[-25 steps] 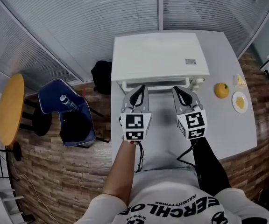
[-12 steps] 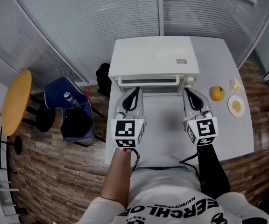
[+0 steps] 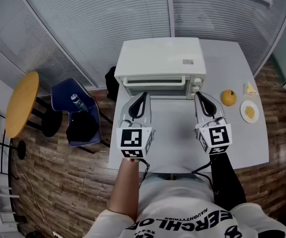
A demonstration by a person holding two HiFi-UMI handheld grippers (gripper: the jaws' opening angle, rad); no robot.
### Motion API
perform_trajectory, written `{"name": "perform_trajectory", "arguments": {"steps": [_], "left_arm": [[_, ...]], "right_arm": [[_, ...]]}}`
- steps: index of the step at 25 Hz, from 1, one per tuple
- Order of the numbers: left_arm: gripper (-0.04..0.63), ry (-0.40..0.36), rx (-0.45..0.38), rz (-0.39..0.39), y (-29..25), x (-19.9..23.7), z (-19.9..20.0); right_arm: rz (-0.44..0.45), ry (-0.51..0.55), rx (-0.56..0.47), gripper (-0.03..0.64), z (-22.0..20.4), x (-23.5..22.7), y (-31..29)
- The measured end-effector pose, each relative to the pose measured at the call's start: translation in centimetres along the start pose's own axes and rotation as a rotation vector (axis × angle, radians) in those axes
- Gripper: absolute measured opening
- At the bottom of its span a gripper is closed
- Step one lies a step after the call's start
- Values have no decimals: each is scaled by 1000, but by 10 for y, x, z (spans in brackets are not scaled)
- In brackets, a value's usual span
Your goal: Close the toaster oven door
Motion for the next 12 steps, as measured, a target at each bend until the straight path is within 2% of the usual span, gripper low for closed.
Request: {"name": "perform_trajectory", "arguments": {"steps": [12], "left_arm": [[57, -17, -15, -4, 3, -16, 3]], "right_arm": [[22, 6, -20, 3, 4, -1, 14]]}}
Point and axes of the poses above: the fingertips, and each gripper's own axes: y backward along the fingers, x to its left, z out of its top, the point moved 8 cm from there along y, backward along the fingers, and after that the axes turned 15 degrees about y, right-handed, at the moved point
